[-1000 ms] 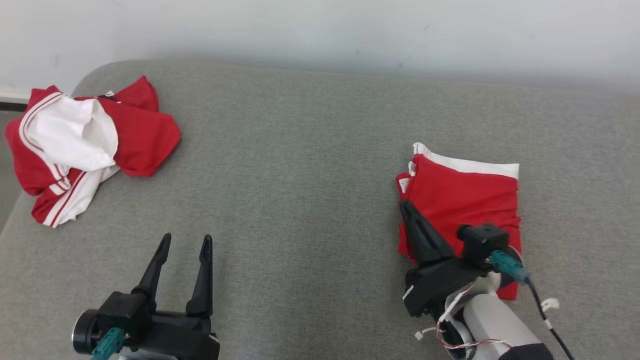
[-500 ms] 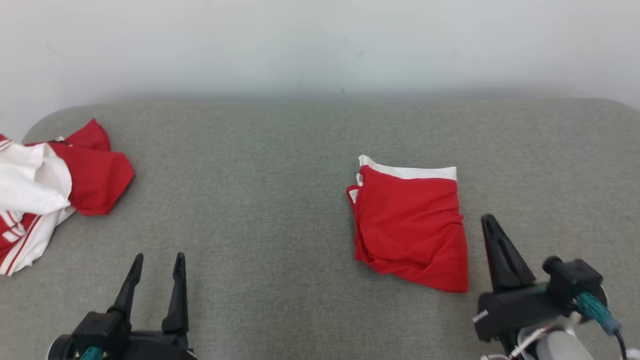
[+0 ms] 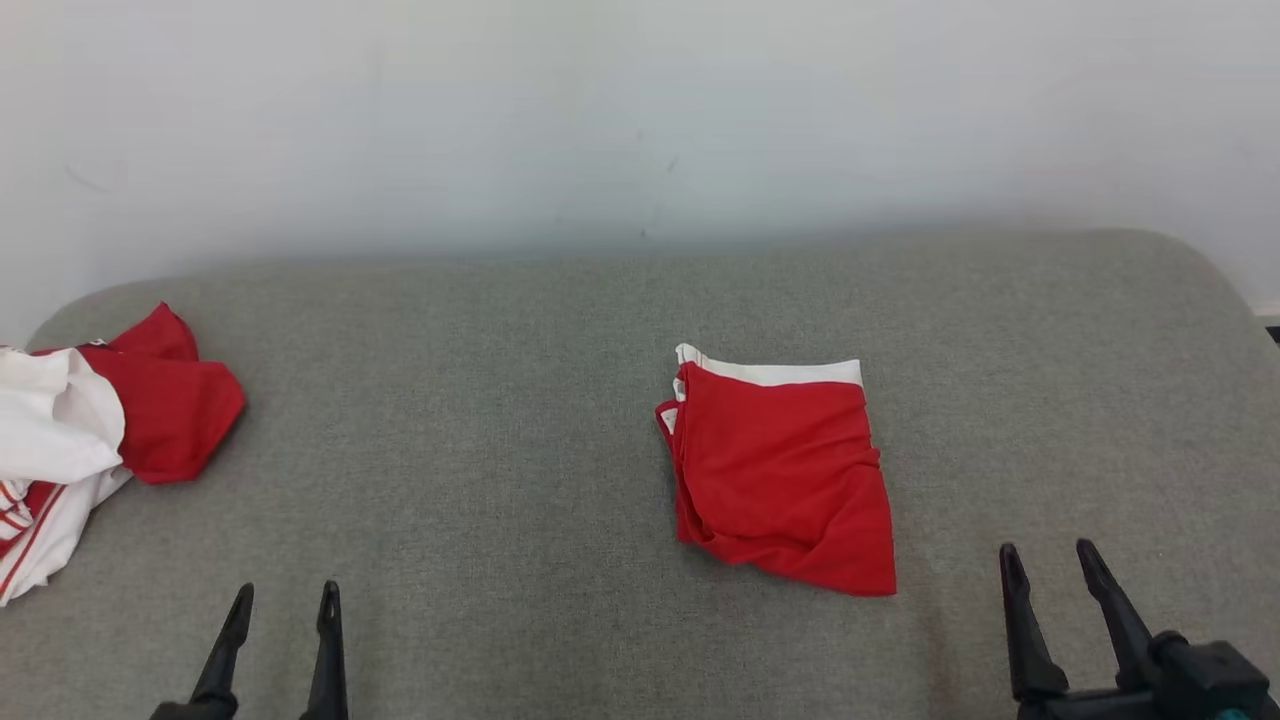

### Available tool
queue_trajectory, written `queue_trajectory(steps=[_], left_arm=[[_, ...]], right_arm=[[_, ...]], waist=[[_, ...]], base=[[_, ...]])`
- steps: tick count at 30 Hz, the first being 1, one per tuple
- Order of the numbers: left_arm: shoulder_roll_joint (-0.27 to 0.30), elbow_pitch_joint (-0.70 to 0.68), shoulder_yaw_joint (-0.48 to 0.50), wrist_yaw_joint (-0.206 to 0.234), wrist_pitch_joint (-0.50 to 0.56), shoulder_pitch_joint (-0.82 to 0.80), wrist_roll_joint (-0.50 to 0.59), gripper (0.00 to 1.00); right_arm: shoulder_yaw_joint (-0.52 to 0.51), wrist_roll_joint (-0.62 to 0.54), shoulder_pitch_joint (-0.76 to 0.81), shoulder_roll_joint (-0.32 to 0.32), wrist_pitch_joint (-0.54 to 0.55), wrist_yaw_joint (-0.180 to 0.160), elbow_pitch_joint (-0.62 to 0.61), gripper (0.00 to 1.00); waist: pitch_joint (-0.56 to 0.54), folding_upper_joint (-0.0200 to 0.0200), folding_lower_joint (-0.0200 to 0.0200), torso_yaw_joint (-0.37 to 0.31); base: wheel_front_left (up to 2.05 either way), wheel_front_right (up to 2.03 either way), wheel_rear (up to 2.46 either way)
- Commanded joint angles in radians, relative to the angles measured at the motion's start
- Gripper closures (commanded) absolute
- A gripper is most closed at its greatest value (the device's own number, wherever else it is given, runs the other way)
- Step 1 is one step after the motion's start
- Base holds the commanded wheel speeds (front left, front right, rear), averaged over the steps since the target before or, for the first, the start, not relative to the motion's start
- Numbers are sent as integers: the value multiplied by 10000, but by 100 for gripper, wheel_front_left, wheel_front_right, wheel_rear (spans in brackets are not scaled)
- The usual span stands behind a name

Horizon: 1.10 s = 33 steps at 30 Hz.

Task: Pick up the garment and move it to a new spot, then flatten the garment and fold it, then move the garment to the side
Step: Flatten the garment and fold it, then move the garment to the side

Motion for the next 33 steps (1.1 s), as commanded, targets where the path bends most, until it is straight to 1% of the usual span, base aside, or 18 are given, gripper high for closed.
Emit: queue_trajectory(steps=[1, 9, 17, 23, 30, 31, 33], left_arm=[[52, -98, 66, 76, -34, 243, 144, 0], [-33, -171, 147, 86, -34, 433, 161, 0], [-86, -198, 44, 33, -34, 188, 218, 0], [-170, -185, -245, 4, -34, -152, 189, 0], [-233, -44, -581, -48, -34, -716, 98, 0], [-233, -44, -581, -48, -34, -716, 98, 0], [-248, 18, -687, -63, -34, -884, 67, 0]], right_arm=[[-85, -75, 235, 69, -1, -21, -91, 0], [-298, -157, 562, 158, 57, -21, -58, 0], [-70, -175, -517, -166, 492, -21, 512, 0], [46, -229, -1930, -417, 918, -21, 1512, 0], [139, -287, -3571, -563, 1206, -21, 3399, 0], [139, -287, -3571, -563, 1206, -21, 3399, 0], [175, -295, -4001, -571, 1255, -21, 4037, 0]], waist=[[-44, 0, 1, 43], [-56, 0, 1, 211], [72, 0, 1, 464], [435, 0, 1, 922], [1042, 0, 1, 1473], [1042, 0, 1, 1473], [1201, 0, 1, 1608]], base=[[0, 0, 0], [0, 0, 0], [0, 0, 0], [0, 0, 0], [0, 0, 0], [0, 0, 0], [0, 0, 0]])
